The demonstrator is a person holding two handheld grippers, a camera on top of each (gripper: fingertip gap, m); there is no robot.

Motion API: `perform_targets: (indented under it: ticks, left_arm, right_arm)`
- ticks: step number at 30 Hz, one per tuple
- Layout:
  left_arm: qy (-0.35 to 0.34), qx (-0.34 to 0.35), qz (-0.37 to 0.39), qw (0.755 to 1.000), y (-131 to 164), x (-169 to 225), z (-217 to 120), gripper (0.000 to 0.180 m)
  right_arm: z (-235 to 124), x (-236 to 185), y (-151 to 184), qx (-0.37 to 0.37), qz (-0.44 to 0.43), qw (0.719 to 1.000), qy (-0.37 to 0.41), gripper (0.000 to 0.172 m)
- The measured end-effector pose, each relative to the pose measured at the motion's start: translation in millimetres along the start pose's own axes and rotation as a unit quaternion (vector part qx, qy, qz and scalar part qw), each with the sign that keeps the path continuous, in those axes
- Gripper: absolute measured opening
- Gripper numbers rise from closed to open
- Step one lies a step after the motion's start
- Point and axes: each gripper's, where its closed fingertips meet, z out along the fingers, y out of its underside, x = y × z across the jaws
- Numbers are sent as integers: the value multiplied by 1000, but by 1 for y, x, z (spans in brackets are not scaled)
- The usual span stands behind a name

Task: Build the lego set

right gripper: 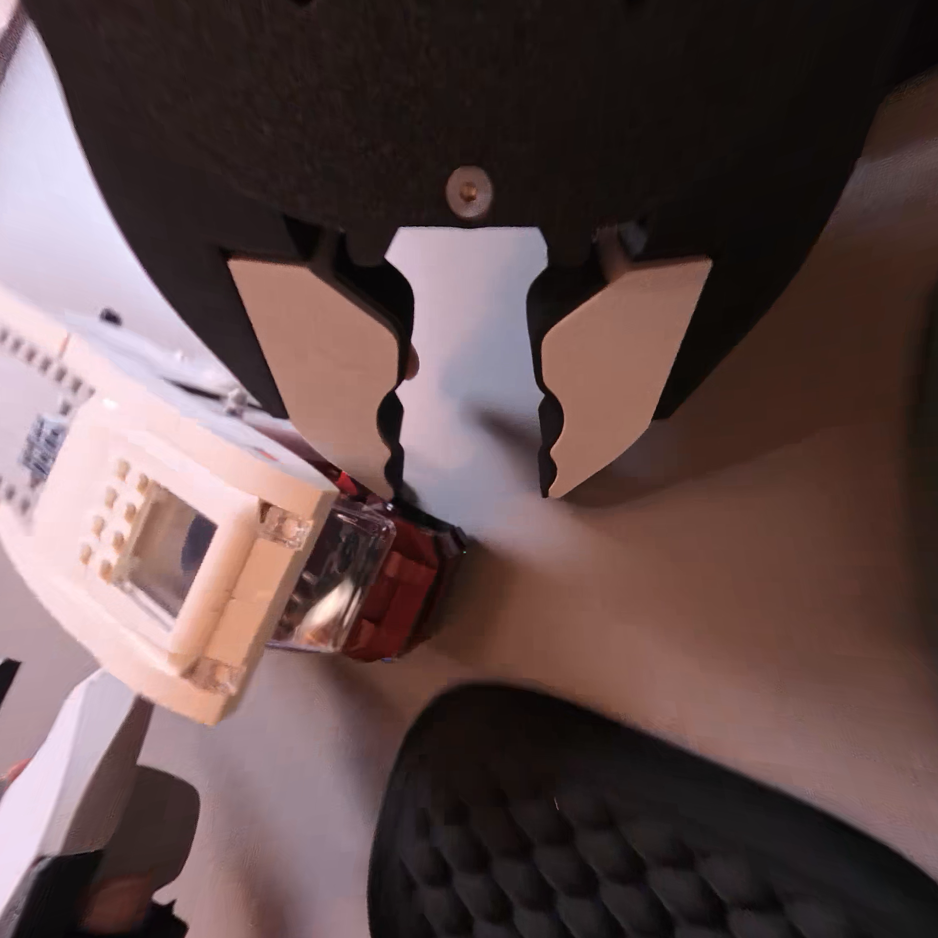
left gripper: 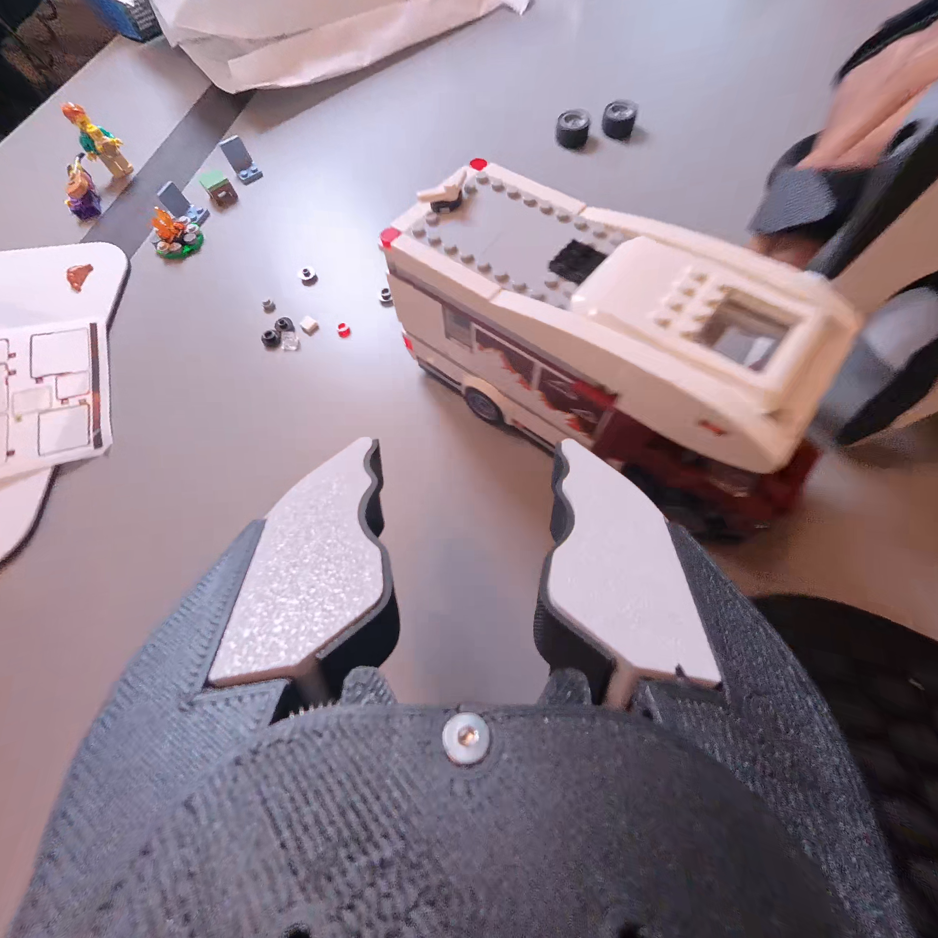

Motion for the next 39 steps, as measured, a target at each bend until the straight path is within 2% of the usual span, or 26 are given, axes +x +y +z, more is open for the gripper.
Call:
perform_targets:
  ticks: [1, 3, 6, 9, 11, 14, 17, 18, 20, 22, 24, 28, 32, 34, 37, 39]
  left_arm:
    - [8, 8, -8, 1000, 2, 8, -11, 67]
    - [34, 15, -27, 999, 8, 30, -28, 77]
    - [26, 12, -40, 999, 19, 53, -40, 87]
    - [2, 4, -45, 999, 23, 68, -32, 100]
    - [-19, 14, -59, 998, 16, 70, -20, 104]
    - [-71, -3, -39, 997, 15, 57, -1, 104]
    - [-80, -22, 6, 997, 15, 50, 6, 88]
    - [-83, -24, 20, 996, 15, 45, 5, 83]
    - [-57, -28, 18, 998, 16, 41, 6, 85]
    - [-33, -26, 12, 999, 16, 39, 9, 83]
    - [-16, -19, -5, 1000, 15, 35, 12, 80]
    - [-8, 0, -39, 999, 11, 34, 11, 82]
    - [-22, 8, -44, 999, 8, 39, 9, 86]
    - [-30, 2, -39, 999, 9, 40, 13, 85]
    - [-28, 13, -61, 998, 7, 37, 13, 71]
    - [-6, 14, -96, 995, 7, 39, 14, 67]
  right_arm:
    - [3, 1, -10, 17, -7, 1000, -4, 47]
    - [10, 2, -26, 40, -8, 999, -19, 46]
    - [23, 10, -37, 53, -18, 998, -15, 49]
    - [29, 18, -48, 83, -19, 996, 2, 53]
    - [29, 13, -45, 83, -19, 996, -15, 56]
    - [-4, 9, -24, 88, -32, 995, -33, 55]
    - [-58, 57, 33, 76, 69, 994, 43, 47]
    - [-75, 76, 65, 54, 111, 990, 72, 45]
    - [-100, 104, 134, -1, 187, 975, 120, 44]
    - [-109, 114, 186, -41, 244, 961, 126, 45]
    - [-104, 115, 207, -47, 282, 952, 110, 47]
    - [-90, 120, 215, -53, 299, 948, 98, 46]
    - [-81, 122, 215, -57, 311, 945, 84, 24]
    - [-79, 124, 212, -58, 300, 948, 87, 24]
    - [-79, 126, 195, -35, 274, 956, 103, 24]
    - [-82, 124, 168, 5, 234, 965, 114, 24]
